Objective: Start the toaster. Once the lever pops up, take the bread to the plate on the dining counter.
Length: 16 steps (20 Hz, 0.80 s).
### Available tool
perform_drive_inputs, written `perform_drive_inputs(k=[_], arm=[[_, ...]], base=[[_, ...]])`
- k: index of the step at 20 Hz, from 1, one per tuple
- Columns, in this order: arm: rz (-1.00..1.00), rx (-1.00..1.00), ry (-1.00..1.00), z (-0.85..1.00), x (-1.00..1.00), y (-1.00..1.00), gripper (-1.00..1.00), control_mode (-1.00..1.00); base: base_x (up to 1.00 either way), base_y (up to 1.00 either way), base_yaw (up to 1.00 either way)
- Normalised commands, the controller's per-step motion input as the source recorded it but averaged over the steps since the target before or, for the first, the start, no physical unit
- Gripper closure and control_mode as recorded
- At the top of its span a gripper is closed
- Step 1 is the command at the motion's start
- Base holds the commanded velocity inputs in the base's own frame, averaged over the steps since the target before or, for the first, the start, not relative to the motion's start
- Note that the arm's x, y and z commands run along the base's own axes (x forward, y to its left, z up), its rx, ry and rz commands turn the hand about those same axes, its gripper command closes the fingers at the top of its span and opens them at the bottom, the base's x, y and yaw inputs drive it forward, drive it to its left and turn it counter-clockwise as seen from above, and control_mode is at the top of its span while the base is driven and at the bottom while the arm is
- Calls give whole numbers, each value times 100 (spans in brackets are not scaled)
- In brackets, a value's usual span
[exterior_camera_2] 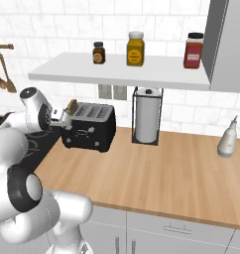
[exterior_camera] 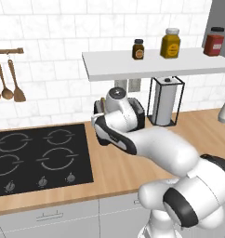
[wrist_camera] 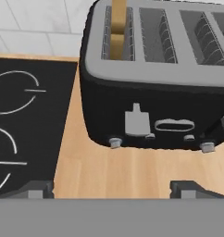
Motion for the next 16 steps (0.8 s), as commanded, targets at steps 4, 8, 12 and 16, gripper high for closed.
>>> perform_drive_inputs(k=[4, 8, 12, 16], arm=[[0, 0, 0, -26, 42, 0, -100, -100], [0, 0, 0, -23, 38, 1, -100, -100], [0, 0, 0, -18, 29, 2, -100, -100], [0, 0, 0, -21, 27, 7, -100, -100]], base=[[0, 0, 0], [0, 0, 0], [0, 0, 0], [0, 0, 0]])
